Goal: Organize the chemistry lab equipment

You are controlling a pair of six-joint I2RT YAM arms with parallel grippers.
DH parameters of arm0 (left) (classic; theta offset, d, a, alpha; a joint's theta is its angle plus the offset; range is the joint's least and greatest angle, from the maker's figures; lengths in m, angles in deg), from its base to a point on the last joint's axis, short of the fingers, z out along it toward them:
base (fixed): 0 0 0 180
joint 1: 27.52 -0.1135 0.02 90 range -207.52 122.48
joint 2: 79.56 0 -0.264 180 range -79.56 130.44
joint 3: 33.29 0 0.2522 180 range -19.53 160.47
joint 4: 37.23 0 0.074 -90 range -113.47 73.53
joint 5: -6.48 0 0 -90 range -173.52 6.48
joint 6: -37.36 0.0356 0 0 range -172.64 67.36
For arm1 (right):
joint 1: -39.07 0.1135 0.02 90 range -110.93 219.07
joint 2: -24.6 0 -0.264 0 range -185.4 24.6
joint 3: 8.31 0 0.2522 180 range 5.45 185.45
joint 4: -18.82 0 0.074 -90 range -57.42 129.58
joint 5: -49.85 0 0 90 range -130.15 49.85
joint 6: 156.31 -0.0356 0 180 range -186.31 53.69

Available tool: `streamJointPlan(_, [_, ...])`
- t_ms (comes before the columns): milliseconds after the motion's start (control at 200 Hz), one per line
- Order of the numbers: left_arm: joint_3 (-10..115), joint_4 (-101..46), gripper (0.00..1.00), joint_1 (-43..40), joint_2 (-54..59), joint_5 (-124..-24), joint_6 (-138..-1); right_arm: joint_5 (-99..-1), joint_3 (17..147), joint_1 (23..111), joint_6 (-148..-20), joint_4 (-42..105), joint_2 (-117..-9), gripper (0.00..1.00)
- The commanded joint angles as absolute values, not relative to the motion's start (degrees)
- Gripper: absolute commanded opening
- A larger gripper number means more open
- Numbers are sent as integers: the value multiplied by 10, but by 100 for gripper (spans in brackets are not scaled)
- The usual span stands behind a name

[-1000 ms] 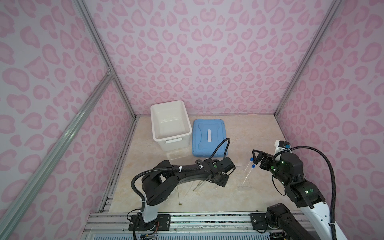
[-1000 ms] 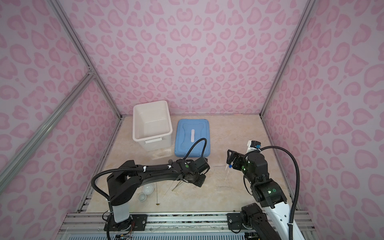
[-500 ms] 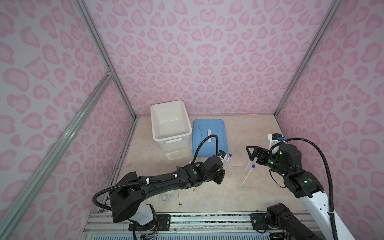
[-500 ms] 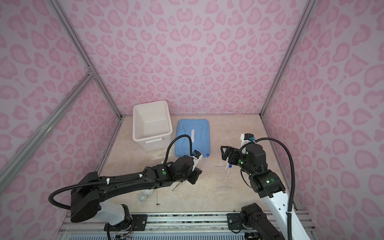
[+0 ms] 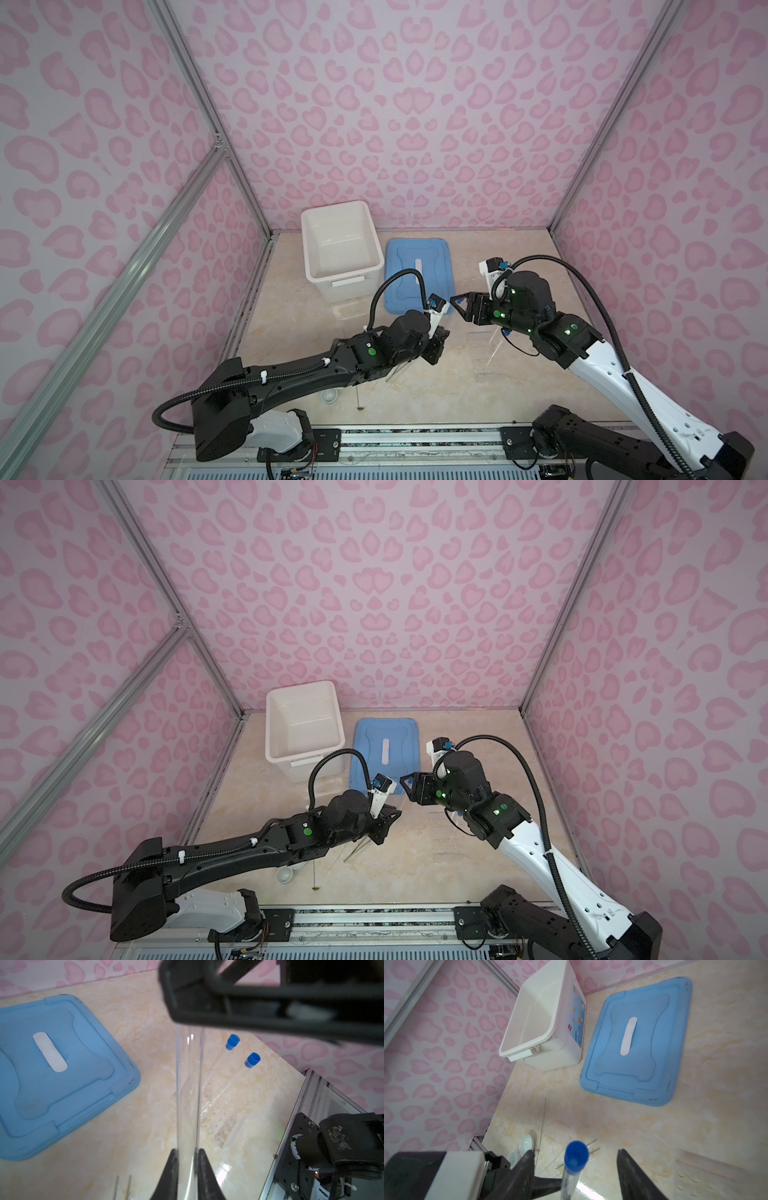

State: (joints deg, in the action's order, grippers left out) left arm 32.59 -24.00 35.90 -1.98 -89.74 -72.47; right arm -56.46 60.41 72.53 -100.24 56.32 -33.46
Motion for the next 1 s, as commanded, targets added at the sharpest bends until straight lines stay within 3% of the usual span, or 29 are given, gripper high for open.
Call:
streamJointPlan(0, [325, -259, 12, 359, -29, -902, -715, -580, 596, 731, -1022, 512, -341, 55])
streamJointPlan(395, [329, -253, 12, 363, -26, -906, -713, -577, 585, 728, -1023, 514, -332, 23])
streamJointPlan(690, [336, -251, 14, 363, -22, -904, -714, -584, 578, 718, -1023, 511, -326, 15])
streamJointPlan(770, [339, -251, 33, 362, -18, -894, -714, -578, 577, 718, -1015, 514, -324, 15])
streamJointPlan(890, [342, -259, 100, 363, -19, -888, -733, -555, 579, 720, -991, 532, -315, 14])
streamJointPlan(995, [347, -266, 97, 362, -29, -880, -765, -480, 578, 743, -946, 556, -291, 14])
